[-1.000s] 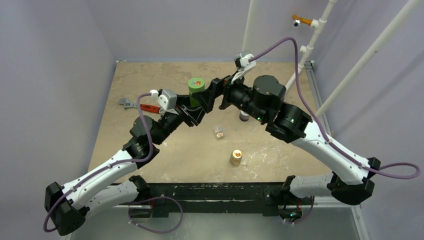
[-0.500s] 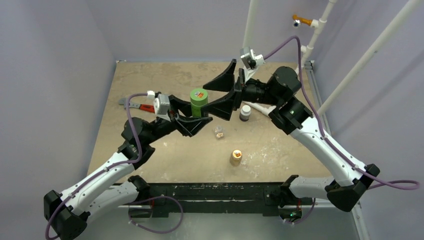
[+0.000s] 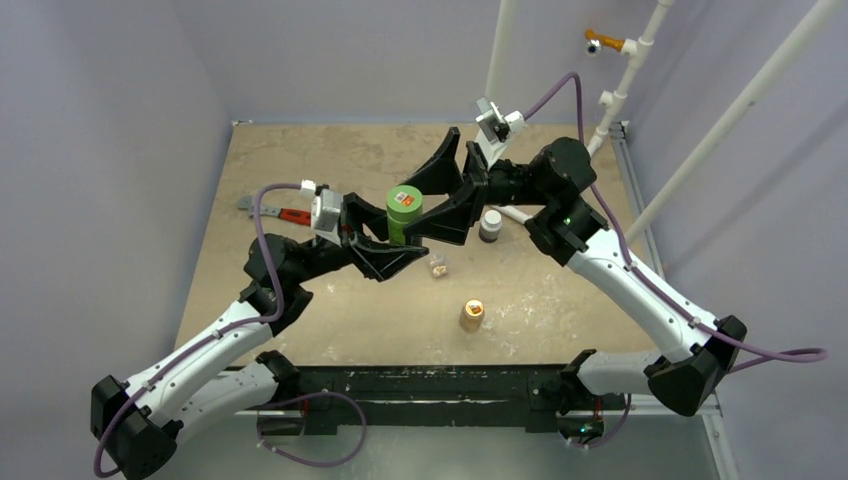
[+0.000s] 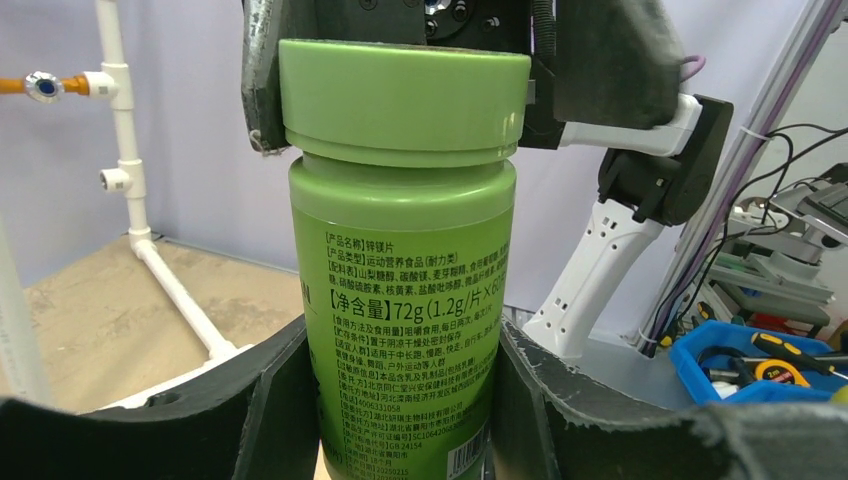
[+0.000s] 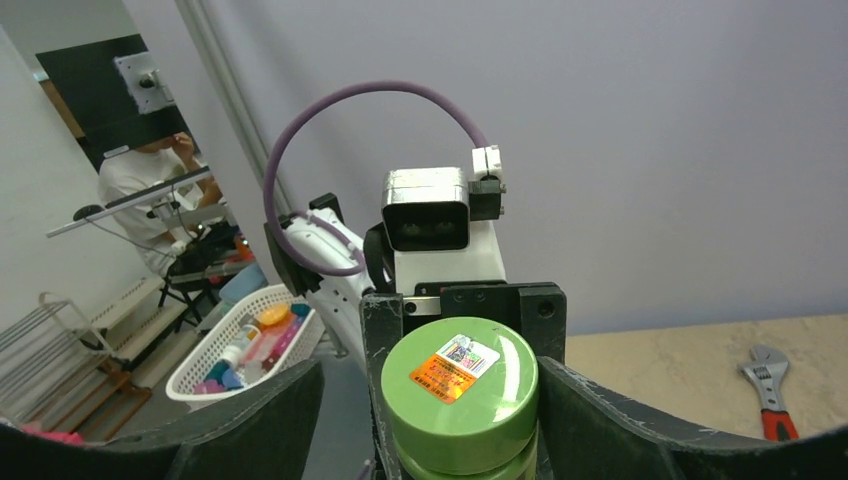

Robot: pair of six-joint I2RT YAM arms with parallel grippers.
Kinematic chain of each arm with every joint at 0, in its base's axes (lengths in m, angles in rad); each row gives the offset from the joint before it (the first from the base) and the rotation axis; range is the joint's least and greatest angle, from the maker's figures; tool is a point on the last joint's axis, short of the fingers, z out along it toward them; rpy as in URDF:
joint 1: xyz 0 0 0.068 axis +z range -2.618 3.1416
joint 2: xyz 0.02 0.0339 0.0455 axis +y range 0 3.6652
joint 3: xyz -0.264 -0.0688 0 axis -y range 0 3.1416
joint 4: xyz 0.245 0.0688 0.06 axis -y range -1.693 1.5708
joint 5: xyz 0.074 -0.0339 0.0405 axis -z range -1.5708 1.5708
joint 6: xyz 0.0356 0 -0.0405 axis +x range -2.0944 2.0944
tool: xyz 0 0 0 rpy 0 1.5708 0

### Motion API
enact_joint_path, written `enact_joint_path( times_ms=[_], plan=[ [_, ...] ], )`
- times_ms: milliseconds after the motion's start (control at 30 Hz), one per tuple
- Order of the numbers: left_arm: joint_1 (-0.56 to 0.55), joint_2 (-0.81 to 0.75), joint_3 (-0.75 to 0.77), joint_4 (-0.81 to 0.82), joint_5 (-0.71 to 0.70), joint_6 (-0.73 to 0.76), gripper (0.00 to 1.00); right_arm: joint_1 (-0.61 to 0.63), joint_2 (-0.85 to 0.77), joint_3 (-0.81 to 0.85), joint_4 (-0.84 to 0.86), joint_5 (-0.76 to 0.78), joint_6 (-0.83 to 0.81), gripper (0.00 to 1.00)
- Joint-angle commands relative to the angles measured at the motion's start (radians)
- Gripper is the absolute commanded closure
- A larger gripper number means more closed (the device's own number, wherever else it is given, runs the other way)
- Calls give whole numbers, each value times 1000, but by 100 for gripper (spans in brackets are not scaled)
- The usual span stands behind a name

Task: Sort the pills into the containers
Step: Screw the lid of the pill bottle onto the pill bottle.

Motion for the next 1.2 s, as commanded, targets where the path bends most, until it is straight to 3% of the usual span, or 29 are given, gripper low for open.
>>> enact_joint_path(
  times_ms=[0, 200, 367, 567, 667, 833, 1167],
  plan=[
    [8, 5, 26, 81, 25, -28, 100, -5, -2, 1, 77, -26, 35, 26],
    [8, 12, 31, 76, 29, -29, 100, -5, 3, 3, 56, -3, 34, 42],
    [8, 12, 33, 67, 11, -22, 100, -5, 10, 8, -1, 19, 8, 60],
    [8, -11, 55, -39, -154, 55, 100, 0, -2, 9, -135, 122, -59, 76],
    [8, -26, 88, -133, -315, 127, 100, 32, -14, 35, -286, 315, -136, 86],
    [-35, 0, 161, -235, -525, 271, 100, 177, 13, 117, -528, 750, -219, 91],
    [-217, 100, 232, -178, -991, 541, 100, 348, 153, 264, -727, 1327, -106, 100]
  ],
)
